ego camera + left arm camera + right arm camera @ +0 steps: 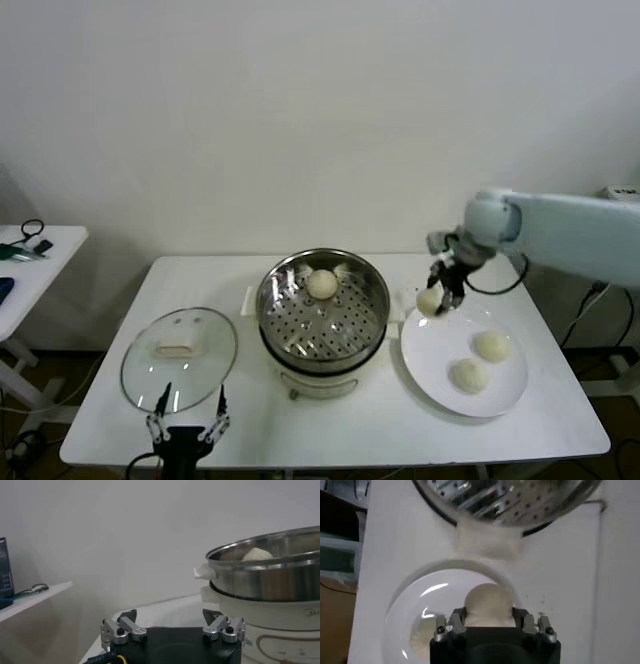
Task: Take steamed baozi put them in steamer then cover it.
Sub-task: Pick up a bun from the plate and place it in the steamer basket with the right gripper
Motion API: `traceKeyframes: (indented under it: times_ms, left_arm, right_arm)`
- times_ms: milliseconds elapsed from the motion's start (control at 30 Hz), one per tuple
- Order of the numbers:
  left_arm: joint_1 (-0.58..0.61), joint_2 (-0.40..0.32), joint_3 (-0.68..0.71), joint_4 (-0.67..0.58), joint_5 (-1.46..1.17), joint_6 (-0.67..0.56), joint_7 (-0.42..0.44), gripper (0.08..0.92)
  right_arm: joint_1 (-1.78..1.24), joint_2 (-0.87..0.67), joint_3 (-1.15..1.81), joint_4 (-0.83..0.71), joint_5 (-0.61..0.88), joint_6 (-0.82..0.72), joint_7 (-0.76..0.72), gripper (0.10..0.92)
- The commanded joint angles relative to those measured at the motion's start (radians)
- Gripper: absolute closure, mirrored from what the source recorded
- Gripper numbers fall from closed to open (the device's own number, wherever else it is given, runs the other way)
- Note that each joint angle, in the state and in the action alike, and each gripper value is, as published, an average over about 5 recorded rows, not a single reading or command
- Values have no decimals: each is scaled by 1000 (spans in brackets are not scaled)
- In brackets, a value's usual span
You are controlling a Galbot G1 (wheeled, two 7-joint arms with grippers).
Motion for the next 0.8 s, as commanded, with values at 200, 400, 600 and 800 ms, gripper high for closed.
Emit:
traceKeyframes:
  times_ms: [200,400,600,800]
  left_arm:
    - [8,9,0,-18,-1,2,0,177]
    - [8,8,0,-20,-3,1,-2,177]
    - [12,9,-5,-21,-3,-1,-3,177]
    - [9,14,-14,-16,-8,-2,-6,177]
  right_arm:
    - [132,277,158,146,342,-179,155,391]
    - [-38,416,177,84,307,-229,246,393]
    - [-183,480,175,-19,222,-251,282,390]
    - [-298,531,181,-152,133,-248,278,390]
